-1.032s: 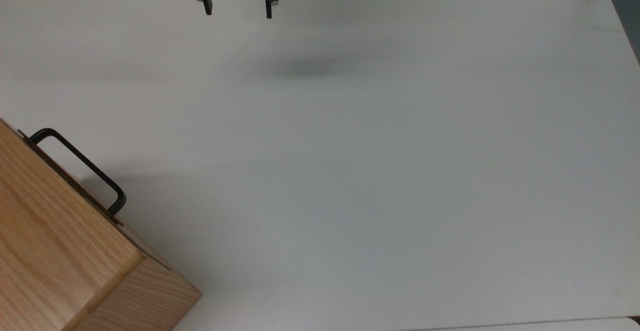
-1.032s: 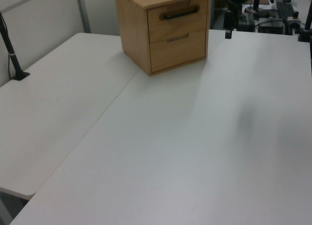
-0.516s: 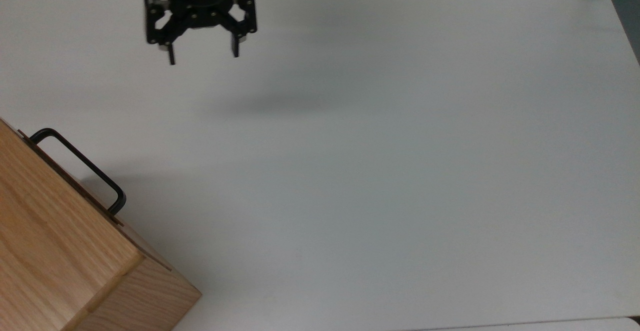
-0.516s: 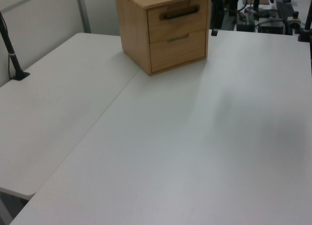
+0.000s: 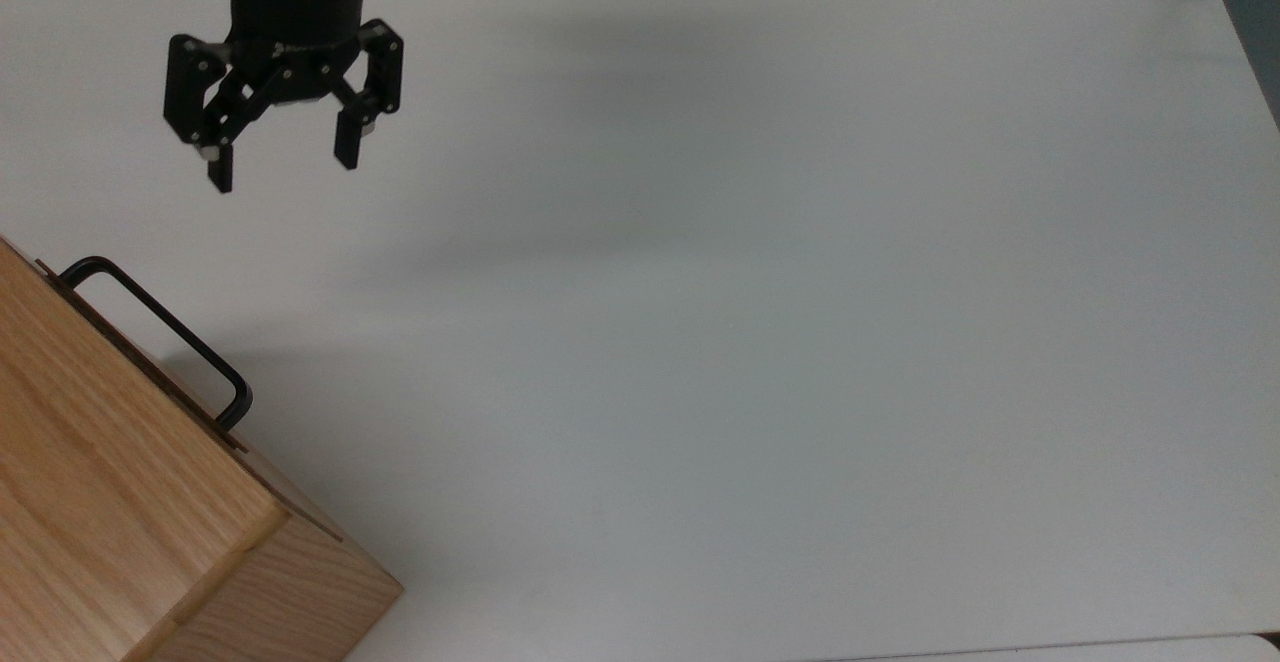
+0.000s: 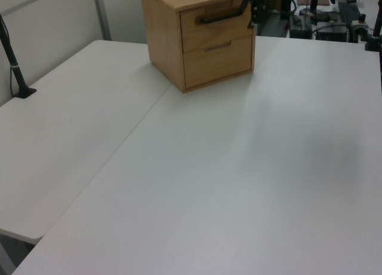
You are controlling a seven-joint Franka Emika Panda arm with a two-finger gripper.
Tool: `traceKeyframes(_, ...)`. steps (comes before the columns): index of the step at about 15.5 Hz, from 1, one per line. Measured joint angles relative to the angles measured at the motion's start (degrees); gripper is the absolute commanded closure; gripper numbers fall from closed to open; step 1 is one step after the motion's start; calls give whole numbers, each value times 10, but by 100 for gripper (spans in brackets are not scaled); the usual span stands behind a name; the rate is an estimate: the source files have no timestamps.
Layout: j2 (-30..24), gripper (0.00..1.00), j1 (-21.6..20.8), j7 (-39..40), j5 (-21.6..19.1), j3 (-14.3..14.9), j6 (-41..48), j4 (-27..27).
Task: Open the drawer by sliding it
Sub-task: 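Move the open gripper down to the black handle of the upper drawer, then close the gripper around the black drawer handle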
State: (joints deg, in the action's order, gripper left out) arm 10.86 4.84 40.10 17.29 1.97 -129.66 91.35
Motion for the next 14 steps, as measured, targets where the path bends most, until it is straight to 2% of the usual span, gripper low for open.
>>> traceKeyframes(5, 65, 11, 9, 5, 67, 0, -114, -5)
traceKeyframes(9, 85, 12, 30, 10, 109, 0, -182, -11)
traceKeyframes(11, 85, 19, 35, 13, 131, 0, -196, -12)
traceKeyframes(14, 90, 37, 38, 13, 170, 0, -219, -12)
